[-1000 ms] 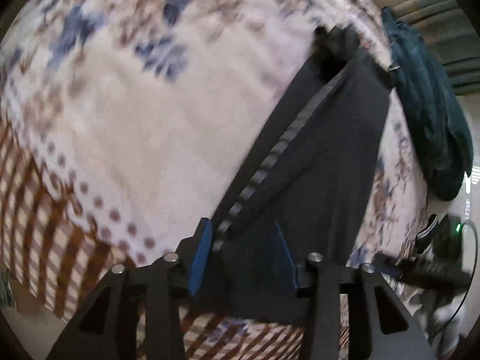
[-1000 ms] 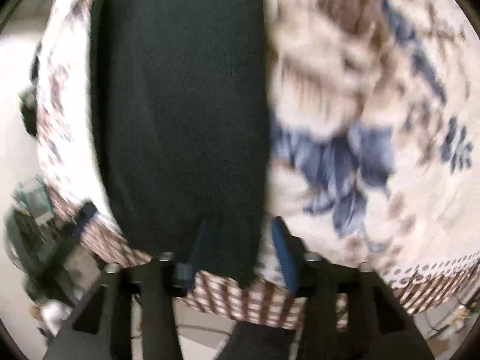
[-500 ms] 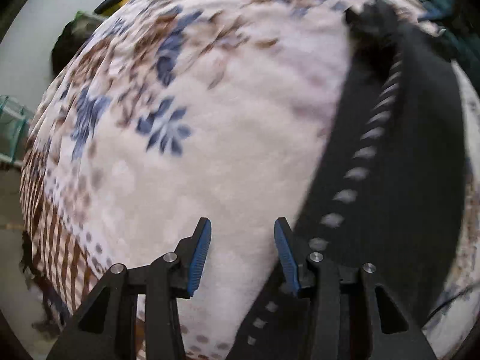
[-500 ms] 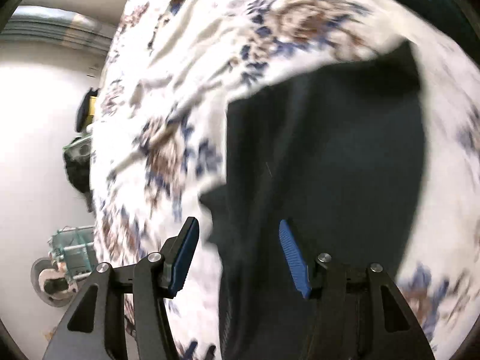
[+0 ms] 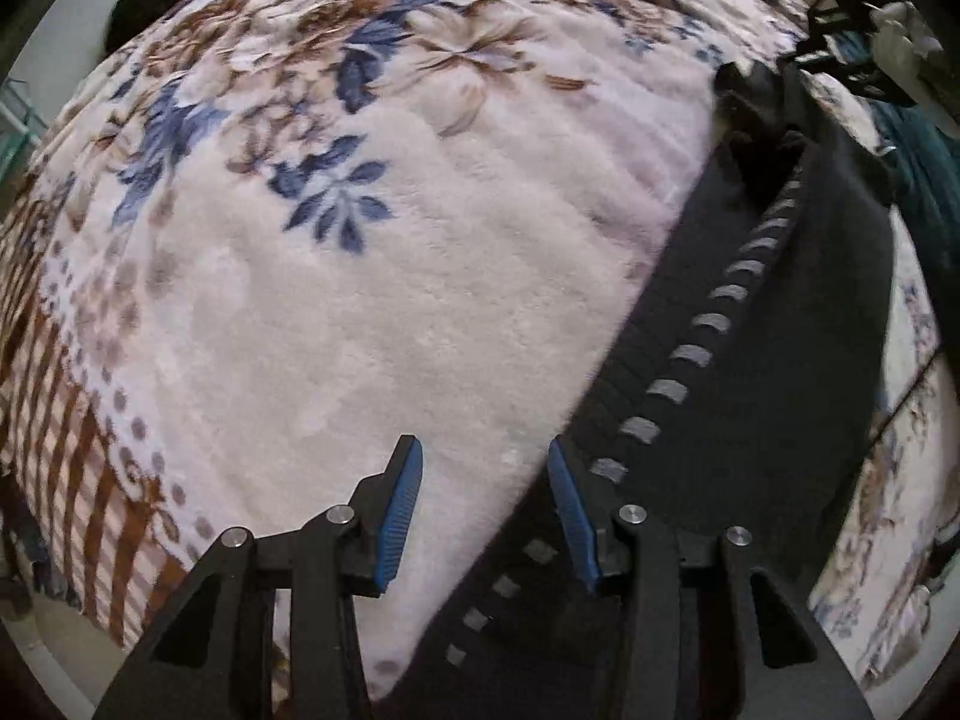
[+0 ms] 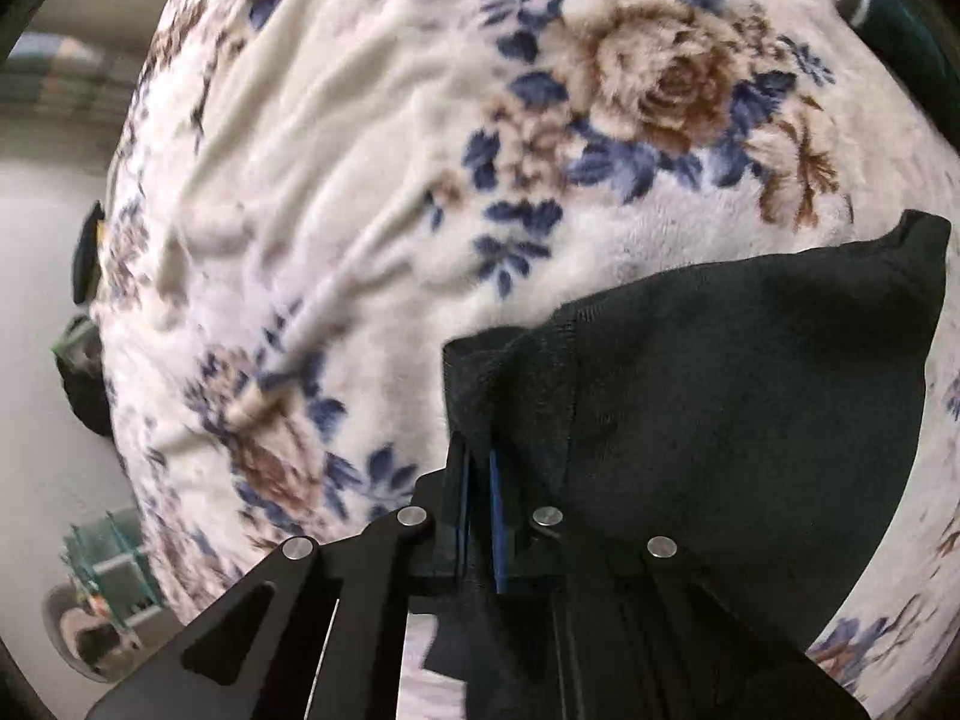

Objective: Fold small clothes

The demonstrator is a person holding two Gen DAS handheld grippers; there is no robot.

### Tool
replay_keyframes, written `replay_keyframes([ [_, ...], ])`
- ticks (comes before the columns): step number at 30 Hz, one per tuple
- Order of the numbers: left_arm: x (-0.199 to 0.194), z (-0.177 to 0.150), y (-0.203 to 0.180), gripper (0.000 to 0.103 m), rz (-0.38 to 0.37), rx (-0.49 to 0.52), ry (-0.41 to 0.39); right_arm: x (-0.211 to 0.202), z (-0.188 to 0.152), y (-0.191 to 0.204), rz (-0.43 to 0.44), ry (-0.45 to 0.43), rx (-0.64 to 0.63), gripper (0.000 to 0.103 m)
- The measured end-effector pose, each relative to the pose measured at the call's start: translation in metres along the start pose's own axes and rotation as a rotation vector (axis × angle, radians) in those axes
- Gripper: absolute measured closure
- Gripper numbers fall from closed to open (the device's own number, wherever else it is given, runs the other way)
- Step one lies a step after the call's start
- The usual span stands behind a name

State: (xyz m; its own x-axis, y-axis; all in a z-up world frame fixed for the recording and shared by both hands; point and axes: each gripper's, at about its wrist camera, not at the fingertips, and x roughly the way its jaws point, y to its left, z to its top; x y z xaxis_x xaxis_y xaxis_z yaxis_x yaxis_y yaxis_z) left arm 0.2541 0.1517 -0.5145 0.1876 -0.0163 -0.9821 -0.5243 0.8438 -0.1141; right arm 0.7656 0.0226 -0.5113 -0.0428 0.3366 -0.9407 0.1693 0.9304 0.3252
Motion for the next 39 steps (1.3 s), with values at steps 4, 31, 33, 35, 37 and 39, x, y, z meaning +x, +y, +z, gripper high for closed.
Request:
replay_keyframes([
  [4,0.002,0.002,-0.004,0.062,-0.02,0.047,0.016,-0.001,0.003,0.01,0.008,-0.02,-0.012,0.099],
  [31,0.028,0.137,-0.099,0.099,-0.375,0.162,-0.062,0.013,-0.001,-0.022,0.015,0.139,-0.165,0.096],
  [33,0.029,0.14,-0.09,0.099,-0.38,0.12,-0.057,0.015,-0.001,-0.017,0.015,0.154,-0.172,0.075],
  [35,0.032,0.143,-0.087,0.099,-0.379,0.102,-0.053,0.018,-0.001,-0.012,0.013,0.154,-0.176,0.06],
  [37,0.032,0.142,-0.089,0.099,-0.358,0.112,-0.056,0.024,0.0,-0.006,0.0,0.158,-0.18,0.058],
  [39,0.033,0.142,-0.096,0.099,-0.347,0.125,-0.062,0.032,0.002,-0.001,-0.025,0.145,-0.18,0.058],
])
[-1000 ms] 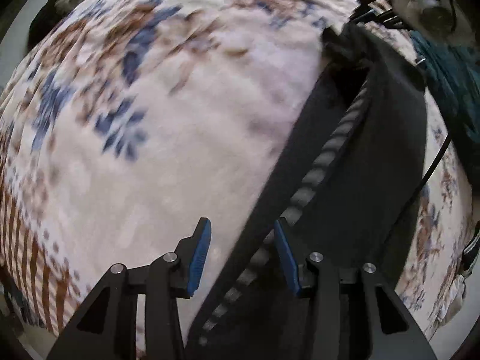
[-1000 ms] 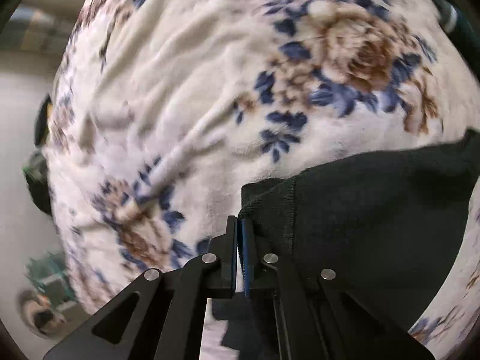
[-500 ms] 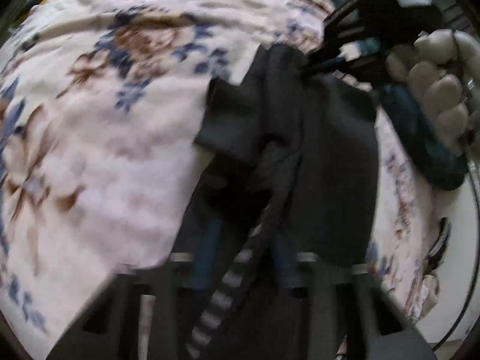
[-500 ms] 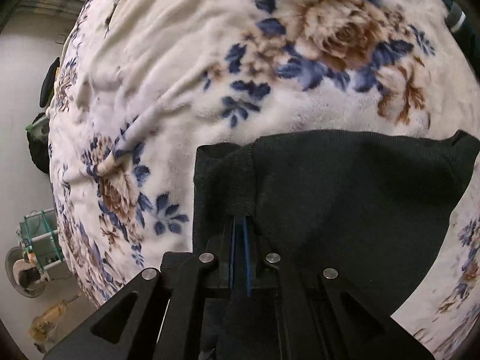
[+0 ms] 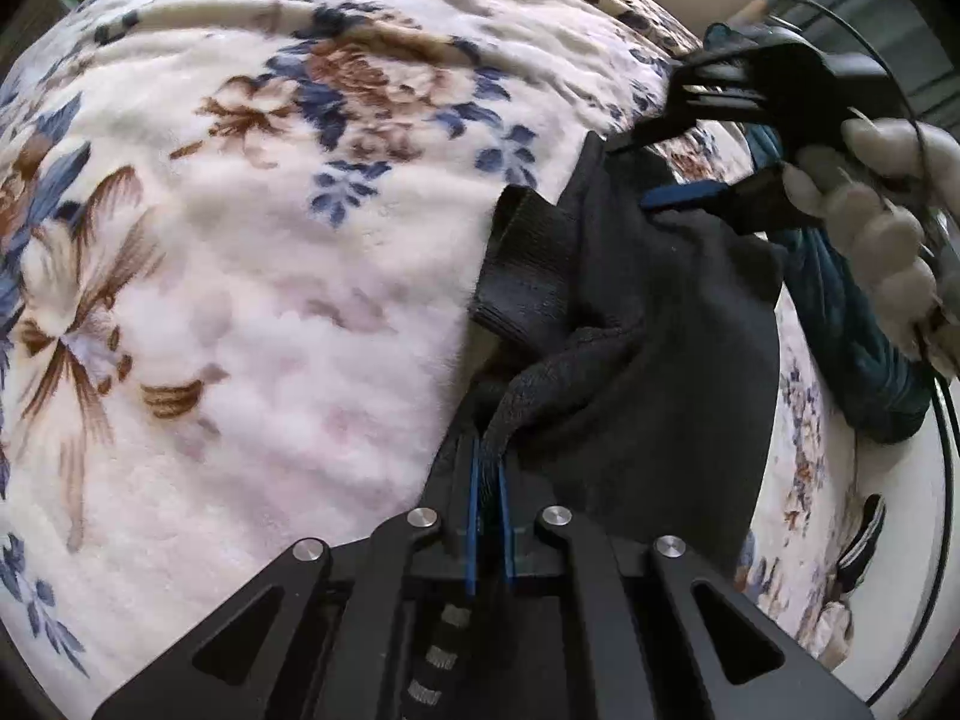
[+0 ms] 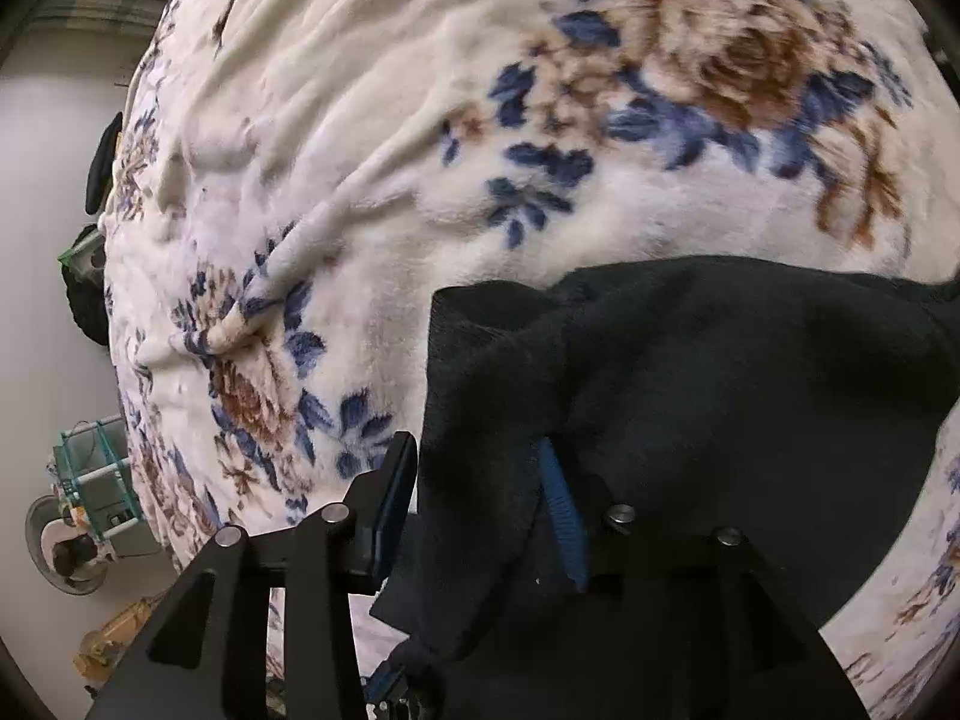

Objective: Fold small clothes

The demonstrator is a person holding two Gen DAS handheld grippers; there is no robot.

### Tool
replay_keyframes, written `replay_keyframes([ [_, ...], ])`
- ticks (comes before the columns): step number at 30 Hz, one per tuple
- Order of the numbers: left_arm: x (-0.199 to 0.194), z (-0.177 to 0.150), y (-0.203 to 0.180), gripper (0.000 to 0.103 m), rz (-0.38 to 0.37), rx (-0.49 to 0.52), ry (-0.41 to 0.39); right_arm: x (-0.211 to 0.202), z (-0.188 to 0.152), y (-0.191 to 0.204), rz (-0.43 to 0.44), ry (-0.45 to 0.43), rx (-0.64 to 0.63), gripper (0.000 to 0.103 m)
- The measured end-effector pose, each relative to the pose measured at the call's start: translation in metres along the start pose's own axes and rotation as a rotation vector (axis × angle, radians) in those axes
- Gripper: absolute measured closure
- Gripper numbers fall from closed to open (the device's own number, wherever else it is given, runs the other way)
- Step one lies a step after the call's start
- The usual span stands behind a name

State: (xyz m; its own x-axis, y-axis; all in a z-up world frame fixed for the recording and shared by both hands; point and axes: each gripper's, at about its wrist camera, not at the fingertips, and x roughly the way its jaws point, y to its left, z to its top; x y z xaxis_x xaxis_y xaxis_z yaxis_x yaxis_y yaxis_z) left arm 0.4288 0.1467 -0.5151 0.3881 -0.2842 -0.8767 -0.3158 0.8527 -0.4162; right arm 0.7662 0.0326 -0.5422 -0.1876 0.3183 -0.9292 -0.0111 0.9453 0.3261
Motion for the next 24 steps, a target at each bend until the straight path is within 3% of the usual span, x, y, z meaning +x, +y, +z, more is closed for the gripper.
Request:
replay_keyframes([
  [2,-0.002,-0.001,-0.002,0.099,0.003,0.002,-0.007,0.005,0.003,0.005,-0.025,-0.028,-0.006,0.061],
  [3,-0.002,-0.001,-0.002,0.099,0.003,0.002,-0.011,0.004,0.003,0.007,-0.041,-0.066,-0.004,0.089],
  [4,-0.005,-0.002,-0.002,0.099,0.0,0.002,-0.019,0.002,0.003,0.009,-0.077,-0.101,0.0,0.097],
  [10,0.001,-0.004,0.004,0.099,0.007,-0.019,-0.022,-0.018,-0.004,0.022,-0.062,-0.192,-0.01,0.098],
  [14,0.025,-0.001,0.025,0.098,-0.006,-0.076,0.042,0.001,0.0,0.032,-0.064,-0.157,-0.049,0.098],
  [17,0.02,-0.001,0.02,0.098,0.014,-0.049,0.033,0.013,0.001,0.034,-0.073,-0.163,-0.062,0.098],
  [21,0.001,-0.004,0.017,0.099,0.027,-0.035,-0.017,-0.002,-0.005,0.038,-0.04,-0.231,-0.063,0.098],
  [24,0.006,-0.008,0.023,0.099,0.027,-0.062,-0.005,-0.006,-0.005,0.039,-0.013,-0.249,-0.062,0.098],
])
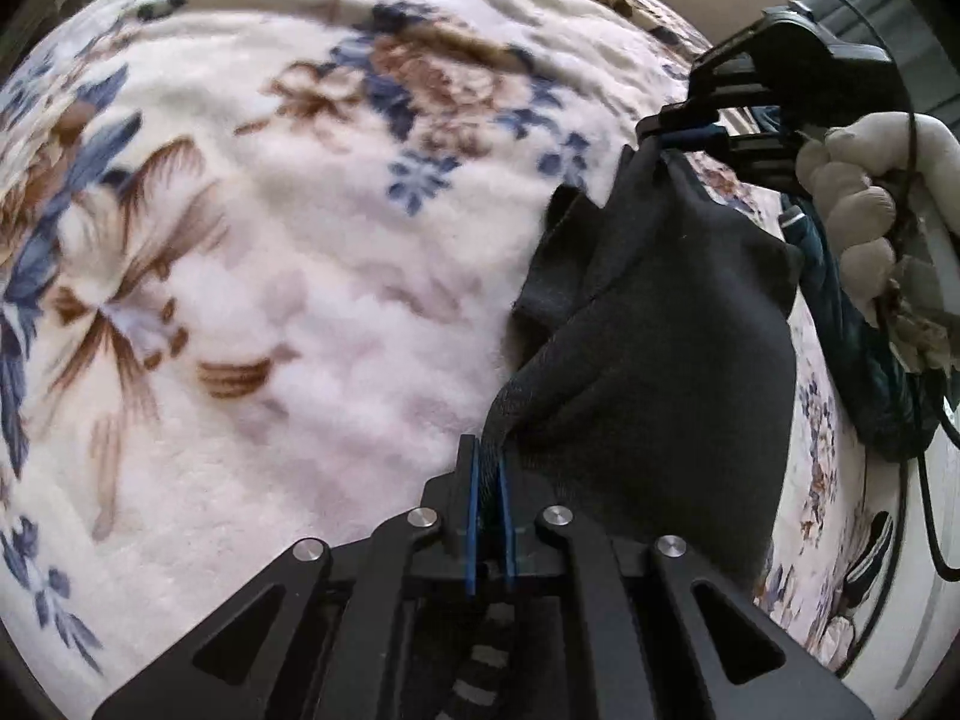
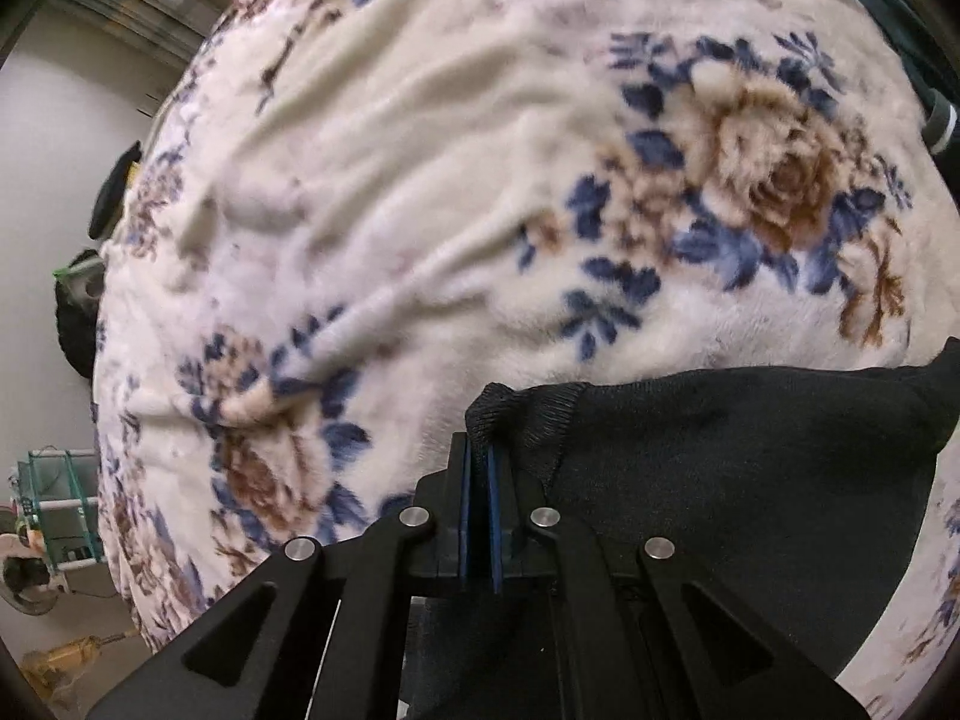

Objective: Fold small clothes

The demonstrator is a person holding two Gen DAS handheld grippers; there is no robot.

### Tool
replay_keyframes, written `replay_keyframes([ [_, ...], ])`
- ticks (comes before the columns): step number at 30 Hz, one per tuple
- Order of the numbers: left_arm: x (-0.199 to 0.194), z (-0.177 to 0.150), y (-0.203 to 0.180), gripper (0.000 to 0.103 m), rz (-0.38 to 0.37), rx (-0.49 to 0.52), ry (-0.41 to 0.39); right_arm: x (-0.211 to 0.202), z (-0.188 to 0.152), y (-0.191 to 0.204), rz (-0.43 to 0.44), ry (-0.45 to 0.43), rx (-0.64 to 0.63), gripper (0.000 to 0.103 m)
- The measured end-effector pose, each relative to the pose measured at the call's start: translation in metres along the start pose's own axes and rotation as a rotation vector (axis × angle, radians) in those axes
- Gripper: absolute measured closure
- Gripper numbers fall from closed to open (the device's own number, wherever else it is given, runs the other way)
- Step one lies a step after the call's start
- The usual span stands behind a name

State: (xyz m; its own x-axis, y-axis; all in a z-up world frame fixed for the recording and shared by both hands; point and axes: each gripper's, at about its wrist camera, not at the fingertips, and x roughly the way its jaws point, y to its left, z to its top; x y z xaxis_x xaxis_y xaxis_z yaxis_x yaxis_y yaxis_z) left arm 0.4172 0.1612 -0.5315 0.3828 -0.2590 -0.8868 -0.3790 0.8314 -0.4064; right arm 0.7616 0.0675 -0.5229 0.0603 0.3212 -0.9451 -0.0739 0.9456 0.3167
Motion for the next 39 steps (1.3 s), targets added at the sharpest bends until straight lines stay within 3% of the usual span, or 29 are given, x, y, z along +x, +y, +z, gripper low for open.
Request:
replay_keyframes([
  [2,0.01,-0.001,0.008,0.099,-0.007,-0.043,0.019,0.009,-0.002,0.004,-0.016,0.014,-0.032,0.098],
  [5,0.01,0.001,0.003,0.099,0.009,-0.032,0.025,0.017,-0.004,0.007,-0.017,0.032,-0.078,0.098],
  [11,-0.009,-0.003,-0.001,0.099,0.009,-0.012,-0.009,-0.011,0.002,0.025,0.009,-0.065,-0.153,0.1],
  [14,0.002,-0.003,0.005,0.097,0.003,-0.051,0.021,0.012,0.005,0.026,-0.034,0.041,-0.159,0.1],
  [17,-0.006,0.003,0.007,0.093,-0.009,-0.064,0.03,0.007,0.007,0.014,0.072,0.094,-0.089,0.097],
  [19,-0.022,0.006,0.01,0.075,-0.024,-0.068,0.007,-0.012,0.009,0.004,0.19,0.104,-0.08,0.078],
  [21,-0.038,0.009,0.011,0.063,-0.04,-0.062,-0.021,-0.038,0.009,-0.014,0.247,0.057,-0.041,0.028],
  [22,-0.049,0.011,0.011,0.054,-0.033,-0.056,-0.037,-0.057,0.006,-0.03,0.267,0.018,-0.005,0.022],
  [24,-0.063,0.01,0.012,0.046,-0.031,-0.043,-0.059,-0.083,-0.002,-0.06,0.283,-0.029,0.053,0.021],
  [27,-0.077,-0.007,0.012,0.046,-0.02,-0.02,-0.037,-0.11,-0.048,-0.106,0.156,-0.053,0.066,0.021],
  [30,-0.075,-0.042,0.012,0.046,0.036,0.032,0.056,-0.108,-0.114,-0.137,0.082,0.031,0.074,0.021],
  [33,-0.074,-0.087,0.023,0.046,0.081,0.041,0.151,-0.085,-0.215,-0.163,0.088,0.203,0.106,0.021],
  [37,-0.075,-0.137,0.044,0.046,0.129,-0.002,0.221,-0.054,-0.329,-0.172,0.116,0.341,0.172,0.021],
  [39,-0.073,-0.154,0.052,0.046,0.192,0.009,0.25,-0.041,-0.378,-0.171,0.147,0.382,0.22,0.021],
])
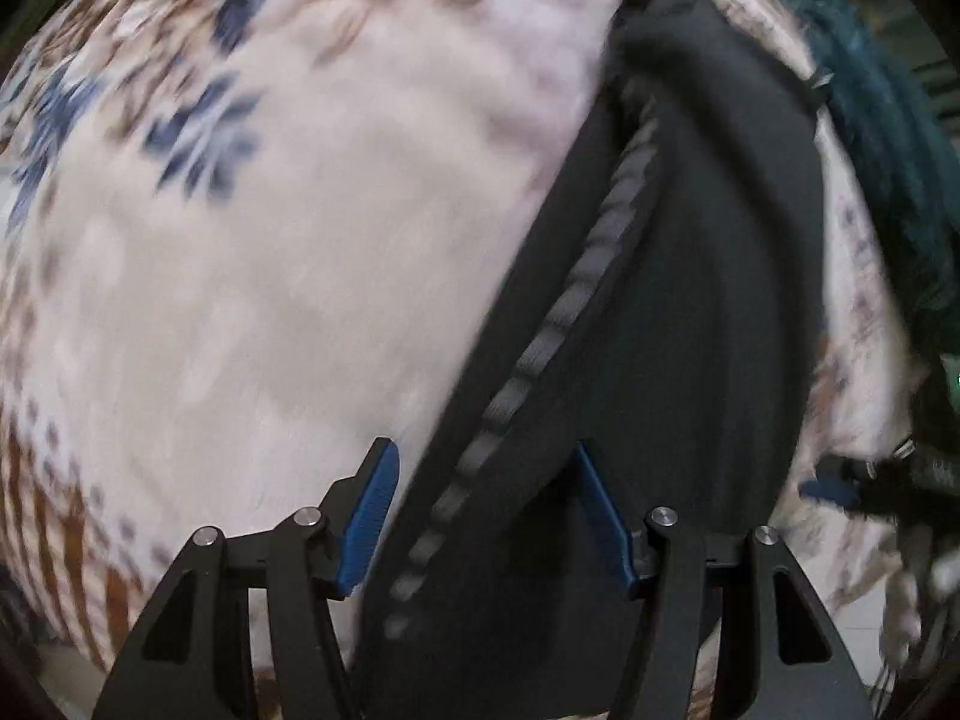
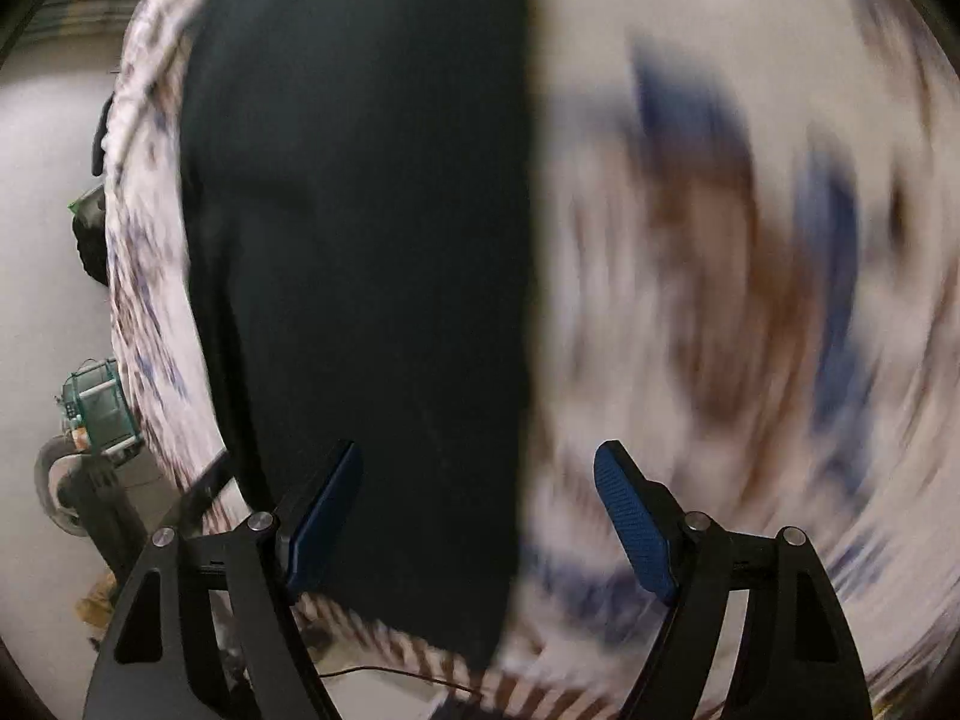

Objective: Fold small clothes

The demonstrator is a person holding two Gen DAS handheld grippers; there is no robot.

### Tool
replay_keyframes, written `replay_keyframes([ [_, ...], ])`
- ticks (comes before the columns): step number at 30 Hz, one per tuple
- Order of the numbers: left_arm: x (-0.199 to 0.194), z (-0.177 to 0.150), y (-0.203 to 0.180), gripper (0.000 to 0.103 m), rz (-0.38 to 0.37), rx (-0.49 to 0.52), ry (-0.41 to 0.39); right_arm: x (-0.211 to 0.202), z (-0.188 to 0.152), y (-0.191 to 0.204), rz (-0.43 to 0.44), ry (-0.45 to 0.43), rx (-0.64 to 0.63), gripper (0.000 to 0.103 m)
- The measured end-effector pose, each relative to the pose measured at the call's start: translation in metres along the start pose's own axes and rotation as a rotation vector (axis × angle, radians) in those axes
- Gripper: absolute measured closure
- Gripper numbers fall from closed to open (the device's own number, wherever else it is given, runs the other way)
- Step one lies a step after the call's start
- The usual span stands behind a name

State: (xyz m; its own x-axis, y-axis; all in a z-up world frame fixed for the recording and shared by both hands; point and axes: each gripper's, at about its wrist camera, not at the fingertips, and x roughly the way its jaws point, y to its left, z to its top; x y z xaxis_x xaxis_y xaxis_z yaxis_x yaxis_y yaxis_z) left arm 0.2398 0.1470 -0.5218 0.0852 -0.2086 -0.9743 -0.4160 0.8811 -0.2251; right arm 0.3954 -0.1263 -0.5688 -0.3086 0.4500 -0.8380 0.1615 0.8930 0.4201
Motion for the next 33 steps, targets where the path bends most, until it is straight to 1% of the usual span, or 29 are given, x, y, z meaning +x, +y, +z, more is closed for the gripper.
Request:
replay_keyframes([
  [1,0.005,-0.005,0.008,0.046,0.049,-0.011,0.014,0.013,-0.014,-0.006,0.009,0.012,0.028,0.021],
  [2,0.005,-0.009,0.021,0.046,0.07,-0.063,0.018,0.021,-0.026,-0.01,0.025,0.011,0.061,0.021],
  [3,0.001,-0.009,0.031,0.045,0.052,-0.111,0.016,0.031,-0.039,-0.014,0.045,0.01,0.091,0.021],
  [4,-0.007,-0.008,0.04,0.044,0.047,-0.146,0.005,0.037,-0.046,-0.016,0.043,0.013,0.101,0.021],
  [6,-0.023,-0.002,0.042,0.044,0.072,-0.137,-0.033,0.046,-0.062,-0.015,0.043,-0.003,0.116,0.021],
  [8,-0.038,0.008,0.033,0.046,0.091,-0.087,-0.077,0.051,-0.072,-0.009,0.034,-0.024,0.097,0.021],
  [9,-0.043,0.014,0.027,0.046,0.062,-0.062,-0.098,0.051,-0.076,-0.01,0.023,-0.042,0.097,0.021],
  [11,-0.047,0.035,0.01,0.046,-0.036,-0.008,-0.127,0.05,-0.08,-0.006,0.017,-0.083,0.106,0.021],
  [13,-0.04,0.056,-0.009,0.046,-0.106,0.058,-0.122,0.047,-0.089,-0.005,0.005,-0.133,0.143,0.022],
  [14,-0.032,0.066,-0.02,0.046,-0.128,0.1,-0.114,0.049,-0.094,-0.003,0.013,-0.158,0.164,0.022],
  [15,-0.026,0.075,-0.029,0.049,-0.139,0.144,-0.106,0.049,-0.098,-0.004,0.029,-0.183,0.187,0.025],
  [16,-0.016,0.085,-0.041,0.072,-0.154,0.211,-0.098,0.05,-0.103,-0.002,0.052,-0.211,0.21,0.028],
  [17,-0.008,0.091,-0.047,0.09,-0.157,0.257,-0.084,0.052,-0.106,0.0,0.065,-0.226,0.225,0.033],
  [18,-0.003,0.093,-0.049,0.099,-0.162,0.281,-0.075,0.057,-0.109,0.002,0.089,-0.243,0.247,0.033],
  [19,0.0,0.098,-0.048,0.099,-0.167,0.287,-0.071,0.062,-0.109,0.006,0.104,-0.251,0.257,0.034],
  [20,-0.001,0.101,-0.041,0.099,-0.159,0.281,-0.086,0.064,-0.11,0.007,0.093,-0.262,0.263,0.039],
  [21,-0.005,0.104,-0.029,0.099,-0.157,0.262,-0.112,0.067,-0.111,0.009,0.058,-0.272,0.268,0.063],
  [22,-0.006,0.107,-0.019,0.099,-0.162,0.243,-0.109,0.072,-0.114,0.009,0.024,-0.279,0.287,0.078],
  [23,-0.006,0.104,-0.004,0.099,-0.168,0.216,-0.094,0.075,-0.117,0.004,0.028,-0.289,0.319,0.085],
  [25,-0.003,0.101,0.006,0.099,-0.179,0.21,-0.069,0.077,-0.121,-0.002,0.056,-0.298,0.352,0.085],
  [27,-0.006,0.106,-0.001,0.098,-0.172,0.231,-0.07,0.077,-0.12,0.002,0.047,-0.292,0.333,0.085],
  [28,-0.007,0.107,-0.004,0.095,-0.18,0.229,-0.064,0.076,-0.121,0.003,0.044,-0.285,0.327,0.085],
  [30,-0.012,0.106,-0.005,0.093,-0.189,0.207,-0.045,0.074,-0.12,0.009,0.053,-0.277,0.329,0.084],
  [31,-0.018,0.103,0.0,0.089,-0.199,0.184,-0.039,0.068,-0.123,0.008,0.051,-0.269,0.334,0.083],
  [32,-0.022,0.096,0.001,0.087,-0.237,0.17,-0.038,0.066,-0.125,0.007,0.047,-0.265,0.338,0.083],
  [33,-0.025,0.089,0.003,0.08,-0.25,0.166,-0.034,0.064,-0.131,0.008,0.052,-0.263,0.34,0.083],
])
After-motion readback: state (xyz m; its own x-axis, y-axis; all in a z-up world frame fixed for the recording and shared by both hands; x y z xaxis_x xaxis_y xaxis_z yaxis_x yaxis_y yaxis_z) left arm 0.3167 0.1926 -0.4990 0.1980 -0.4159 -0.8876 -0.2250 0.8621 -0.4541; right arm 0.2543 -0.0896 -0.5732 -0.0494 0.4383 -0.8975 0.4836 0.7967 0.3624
